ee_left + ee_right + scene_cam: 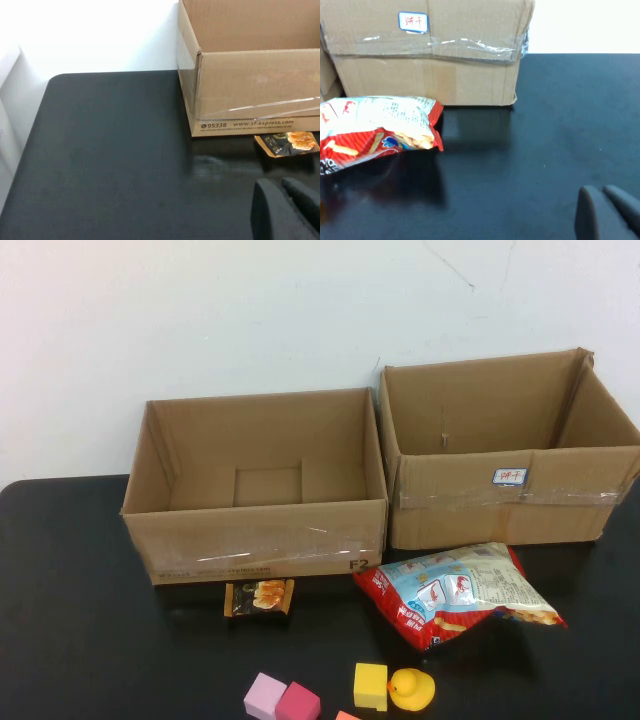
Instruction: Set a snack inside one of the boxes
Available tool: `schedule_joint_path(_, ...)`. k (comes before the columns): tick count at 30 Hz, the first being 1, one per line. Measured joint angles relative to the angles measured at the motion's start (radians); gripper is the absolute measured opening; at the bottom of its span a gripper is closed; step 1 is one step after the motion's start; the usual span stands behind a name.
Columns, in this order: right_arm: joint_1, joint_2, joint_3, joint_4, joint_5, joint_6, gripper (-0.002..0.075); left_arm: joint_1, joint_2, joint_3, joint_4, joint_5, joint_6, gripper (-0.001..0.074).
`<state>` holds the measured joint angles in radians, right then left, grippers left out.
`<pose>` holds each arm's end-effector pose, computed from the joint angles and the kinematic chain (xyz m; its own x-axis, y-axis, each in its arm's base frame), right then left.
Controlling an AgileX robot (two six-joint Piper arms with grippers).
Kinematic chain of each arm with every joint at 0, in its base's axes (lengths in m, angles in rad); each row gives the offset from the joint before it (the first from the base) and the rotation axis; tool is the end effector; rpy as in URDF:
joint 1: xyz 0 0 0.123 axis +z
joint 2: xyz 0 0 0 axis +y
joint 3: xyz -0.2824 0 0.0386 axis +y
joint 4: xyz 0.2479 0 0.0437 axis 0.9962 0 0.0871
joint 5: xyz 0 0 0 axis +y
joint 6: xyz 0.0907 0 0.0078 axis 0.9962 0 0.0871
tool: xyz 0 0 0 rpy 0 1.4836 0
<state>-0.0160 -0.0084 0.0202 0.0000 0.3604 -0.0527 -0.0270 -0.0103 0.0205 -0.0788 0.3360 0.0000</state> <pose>0.0530 -0.0008 0.1743 -0.2816 -0.0482 -0.9583 0.0012 0.9987 -0.0506 0.0534 -0.0038 0.1765 -0.2583 -0.0674 -0.9637 0.0330 0.9964 -0.0785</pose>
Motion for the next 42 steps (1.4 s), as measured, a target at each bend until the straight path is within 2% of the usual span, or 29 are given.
schedule_joint_path(30, 0.0, 0.0, 0.0, -0.013, 0.0, 0.004, -0.0001, 0.0, 0.0, 0.0, 0.004, -0.013, 0.0, -0.0001)
schedule_joint_path(38, 0.0, 0.0, 0.006, -0.017, -0.029, 0.004, -0.0001, 0.0, 0.0, 0.005, 0.004, -0.098, 0.0, -0.0001)
schedule_joint_path(42, 0.0, 0.0, 0.008, -0.017, -0.127, 0.004, -0.0001, 0.0, 0.0, 0.005, 0.004, -0.195, 0.0, -0.0001)
